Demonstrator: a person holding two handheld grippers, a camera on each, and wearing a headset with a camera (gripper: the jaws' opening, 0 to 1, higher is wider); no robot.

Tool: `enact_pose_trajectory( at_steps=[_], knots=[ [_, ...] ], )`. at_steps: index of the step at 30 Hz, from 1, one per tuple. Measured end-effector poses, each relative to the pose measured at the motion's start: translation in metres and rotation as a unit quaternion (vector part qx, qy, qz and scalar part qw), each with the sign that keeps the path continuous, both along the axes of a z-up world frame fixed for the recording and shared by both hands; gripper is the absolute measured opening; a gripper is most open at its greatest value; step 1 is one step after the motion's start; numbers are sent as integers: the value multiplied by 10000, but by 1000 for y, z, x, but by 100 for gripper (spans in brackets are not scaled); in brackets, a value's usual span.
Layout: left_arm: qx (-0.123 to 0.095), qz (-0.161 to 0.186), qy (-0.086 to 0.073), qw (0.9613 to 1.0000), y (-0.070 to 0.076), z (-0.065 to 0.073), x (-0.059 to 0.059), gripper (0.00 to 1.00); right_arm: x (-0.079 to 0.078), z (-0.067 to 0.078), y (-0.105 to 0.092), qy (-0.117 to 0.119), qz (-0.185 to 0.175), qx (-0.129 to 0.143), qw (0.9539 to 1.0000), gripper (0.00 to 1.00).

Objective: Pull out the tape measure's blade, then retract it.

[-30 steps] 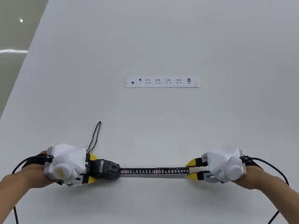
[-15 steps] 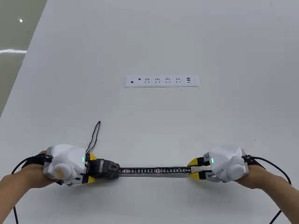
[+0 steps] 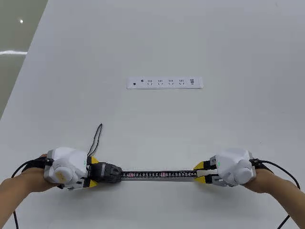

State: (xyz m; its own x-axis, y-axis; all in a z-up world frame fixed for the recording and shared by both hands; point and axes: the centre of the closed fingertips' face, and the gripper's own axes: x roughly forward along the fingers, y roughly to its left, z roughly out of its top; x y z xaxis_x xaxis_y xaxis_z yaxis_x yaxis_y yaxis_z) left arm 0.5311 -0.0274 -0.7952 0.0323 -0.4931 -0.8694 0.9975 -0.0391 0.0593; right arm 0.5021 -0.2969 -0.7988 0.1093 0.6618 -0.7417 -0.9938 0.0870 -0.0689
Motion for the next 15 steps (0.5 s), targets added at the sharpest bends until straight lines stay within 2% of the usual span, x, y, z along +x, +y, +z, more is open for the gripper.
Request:
enact_pose_trajectory(
  at_steps=[15],
  knots=[
    [7, 5, -5, 10000, 0, 1, 0, 28, -1, -1, -3, 20, -34, -17, 10000, 11]
  ],
)
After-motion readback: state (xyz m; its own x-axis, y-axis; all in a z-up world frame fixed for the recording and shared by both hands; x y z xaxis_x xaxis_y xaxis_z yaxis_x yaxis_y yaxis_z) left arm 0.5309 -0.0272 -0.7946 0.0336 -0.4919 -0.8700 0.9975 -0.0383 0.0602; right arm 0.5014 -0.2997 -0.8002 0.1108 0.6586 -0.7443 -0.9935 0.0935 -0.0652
